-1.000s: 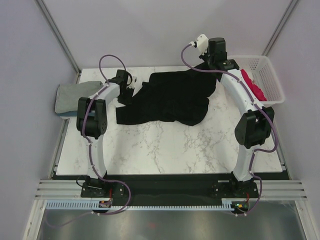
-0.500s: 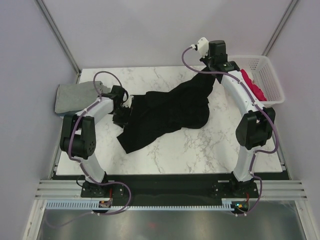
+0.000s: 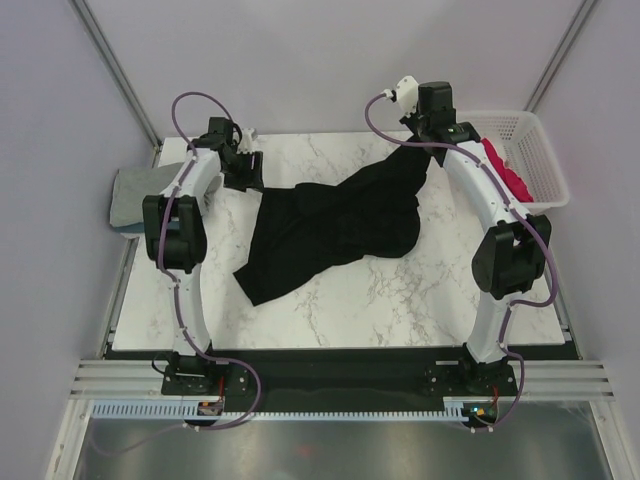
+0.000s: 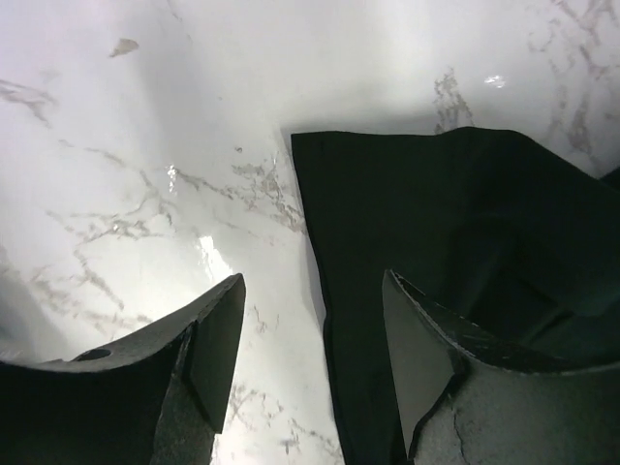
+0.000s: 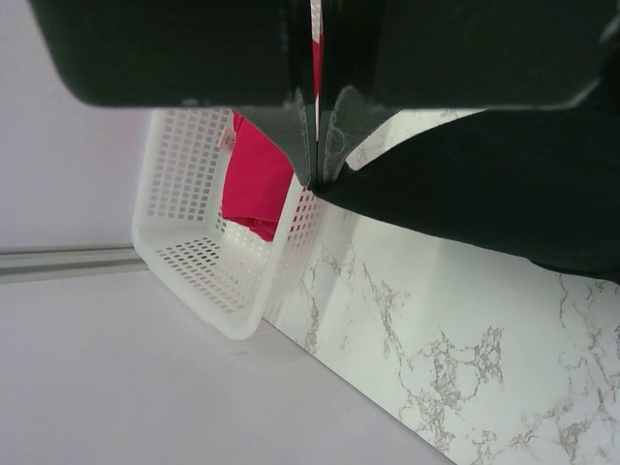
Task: Fold and stack the t-shirts
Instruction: Flatten the tshirt out
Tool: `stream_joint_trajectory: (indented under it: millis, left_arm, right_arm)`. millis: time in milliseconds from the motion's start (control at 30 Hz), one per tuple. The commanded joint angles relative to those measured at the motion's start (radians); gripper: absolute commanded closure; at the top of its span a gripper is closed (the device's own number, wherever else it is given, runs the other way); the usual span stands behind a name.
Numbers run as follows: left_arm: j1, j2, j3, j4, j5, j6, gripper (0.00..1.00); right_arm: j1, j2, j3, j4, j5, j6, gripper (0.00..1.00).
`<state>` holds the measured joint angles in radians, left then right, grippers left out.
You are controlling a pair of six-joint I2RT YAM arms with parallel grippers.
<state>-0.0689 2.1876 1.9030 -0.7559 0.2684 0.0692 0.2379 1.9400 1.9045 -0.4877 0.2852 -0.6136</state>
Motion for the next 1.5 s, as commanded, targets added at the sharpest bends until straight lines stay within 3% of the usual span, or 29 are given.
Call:
stream_joint_trajectory:
  millis: [0,767,900,1133,1267,1367,1467]
  left_arm:
    - [0.000,0.066,0.091,-0.003,0.092,0.043,0.34]
    - [-0.012,0.288,0.265,0.046,0.072,0.063,0.41]
    - [-0.019,0.302,0.269,0.046,0.086,0.072,0.54]
    - [-0.029,0.310,0.268,0.040,0.100,0.075,0.65]
    - [-0.032,0.311,0.268,0.036,0.103,0.081,0.79]
    - [-0.032,0.301,0.262,0.033,0.095,0.084,0.98]
    - [-0.023,0.258,0.254,0.023,0.097,0.081,0.98]
  right_arm:
    - [-0.005,-0.052,-0.007,0.008,-0.001,0.017,1.00]
    - [-0.005,-0.050,-0.033,0.009,0.028,-0.009,1.00]
    - [-0.005,-0.046,-0.028,0.011,0.029,-0.012,1.00]
    - [-0.003,-0.042,-0.030,0.014,0.037,-0.014,1.00]
    - [-0.003,-0.039,-0.033,0.017,0.039,-0.015,1.00]
    - [-0.005,-0.038,-0.032,0.017,0.040,-0.015,1.00]
    - [-0.003,-0.041,-0.033,0.020,0.048,-0.018,1.00]
